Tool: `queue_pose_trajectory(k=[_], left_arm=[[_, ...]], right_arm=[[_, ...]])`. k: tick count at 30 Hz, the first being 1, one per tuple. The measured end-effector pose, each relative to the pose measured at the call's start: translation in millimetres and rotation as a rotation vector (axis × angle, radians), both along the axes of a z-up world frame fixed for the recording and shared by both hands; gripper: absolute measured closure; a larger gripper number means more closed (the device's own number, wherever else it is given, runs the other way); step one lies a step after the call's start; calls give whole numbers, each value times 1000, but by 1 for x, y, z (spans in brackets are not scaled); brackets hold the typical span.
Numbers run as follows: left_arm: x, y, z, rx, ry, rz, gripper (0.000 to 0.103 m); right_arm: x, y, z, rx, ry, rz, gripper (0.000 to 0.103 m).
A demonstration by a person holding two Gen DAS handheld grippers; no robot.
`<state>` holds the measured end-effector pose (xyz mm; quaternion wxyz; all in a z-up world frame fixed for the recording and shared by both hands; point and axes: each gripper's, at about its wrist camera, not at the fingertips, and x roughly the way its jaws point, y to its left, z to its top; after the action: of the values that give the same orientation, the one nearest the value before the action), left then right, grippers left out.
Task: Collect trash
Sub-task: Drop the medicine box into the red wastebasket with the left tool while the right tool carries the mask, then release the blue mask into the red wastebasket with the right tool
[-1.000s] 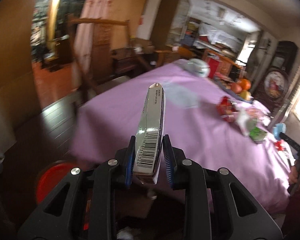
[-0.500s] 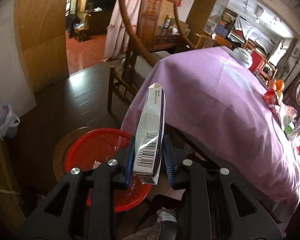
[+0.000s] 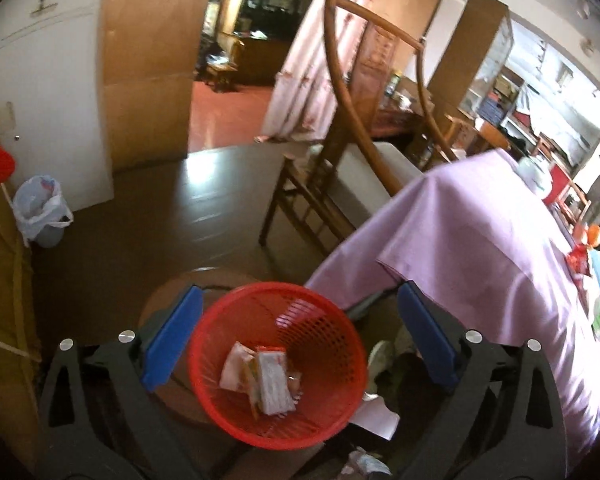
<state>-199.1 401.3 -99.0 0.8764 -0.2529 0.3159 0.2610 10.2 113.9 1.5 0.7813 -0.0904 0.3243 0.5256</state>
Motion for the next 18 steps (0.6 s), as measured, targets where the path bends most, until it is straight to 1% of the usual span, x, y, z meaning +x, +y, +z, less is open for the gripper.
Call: queue_pose_trajectory(k=[5,7,10,13,14,15,16,18], left_arm=[[-11,18,-8,-18,-10,42,7],[-12,24,-13,-30,-10,54,7],[-16,32,-19,-43,-7,78,7],[-20,41,-22,-52,-5,98,7],[-22,43,-23,-55,-5,103,7],[-24,45,-24,-57,-5,110,7],[-26,46,-25,-57,-5,115,7],[-28,49,-26,-57,-7,121,7]], right_arm=[[-31,63,-21,-63,51,147,88],[-45,85,-29,-85,71,194,88],[-55,111,-44,-118,105,252,87],[-63,138,-57,-160,138,299,82],[-64,144,-60,-169,146,311,76],[-64,150,-62,-175,149,314,68],[-66,154,-63,-179,142,311,65],[-62,151,-64,-178,139,314,64]])
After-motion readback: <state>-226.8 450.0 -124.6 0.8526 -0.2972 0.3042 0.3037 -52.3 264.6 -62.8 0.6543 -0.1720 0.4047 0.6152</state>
